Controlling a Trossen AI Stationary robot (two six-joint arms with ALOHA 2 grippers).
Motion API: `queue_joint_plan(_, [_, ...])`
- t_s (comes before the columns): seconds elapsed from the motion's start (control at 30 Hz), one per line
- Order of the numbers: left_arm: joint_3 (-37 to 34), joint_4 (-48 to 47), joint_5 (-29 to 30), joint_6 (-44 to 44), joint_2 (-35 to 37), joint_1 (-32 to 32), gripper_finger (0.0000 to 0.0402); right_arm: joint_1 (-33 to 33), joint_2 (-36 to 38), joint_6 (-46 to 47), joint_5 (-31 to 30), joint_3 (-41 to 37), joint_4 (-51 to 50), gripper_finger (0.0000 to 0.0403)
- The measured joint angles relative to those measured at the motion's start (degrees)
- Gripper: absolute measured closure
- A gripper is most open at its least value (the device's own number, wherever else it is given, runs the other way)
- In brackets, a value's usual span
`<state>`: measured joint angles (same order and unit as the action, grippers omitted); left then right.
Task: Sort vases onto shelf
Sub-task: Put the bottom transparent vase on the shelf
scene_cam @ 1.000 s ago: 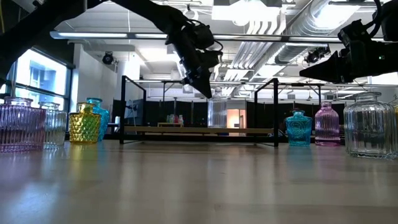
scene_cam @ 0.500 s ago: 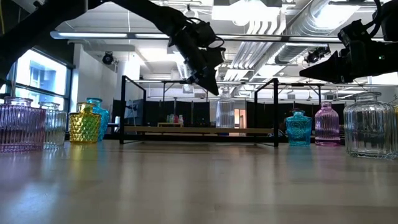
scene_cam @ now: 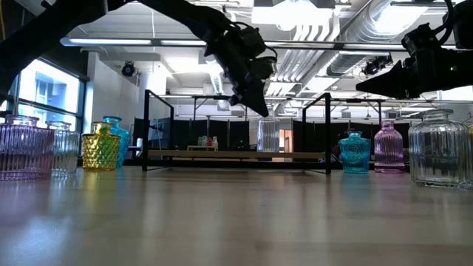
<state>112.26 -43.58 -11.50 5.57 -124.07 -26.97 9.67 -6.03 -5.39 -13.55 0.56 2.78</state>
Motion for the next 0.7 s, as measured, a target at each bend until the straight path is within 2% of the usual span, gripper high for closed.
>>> queue_joint_plan(0.23, [0.0,2.0,4.3,0.7,0.0,-0.6,0.0401,0.0,0.0,0.0,0.0,0.0,0.0,0.0403])
queue_joint_plan(0.43, [0.0,4.1,4.2,0.7,-0.4,-1.6,0.0401,0.0,0.0,0.0,0.0,0.0,0.0,0.0403])
queue_joint_plan(0.7, [0.0,2.0,4.0,0.7,-0.5,-1.7,0.0401,0.0,0.0,0.0,0.0,0.0,0.0,0.0403])
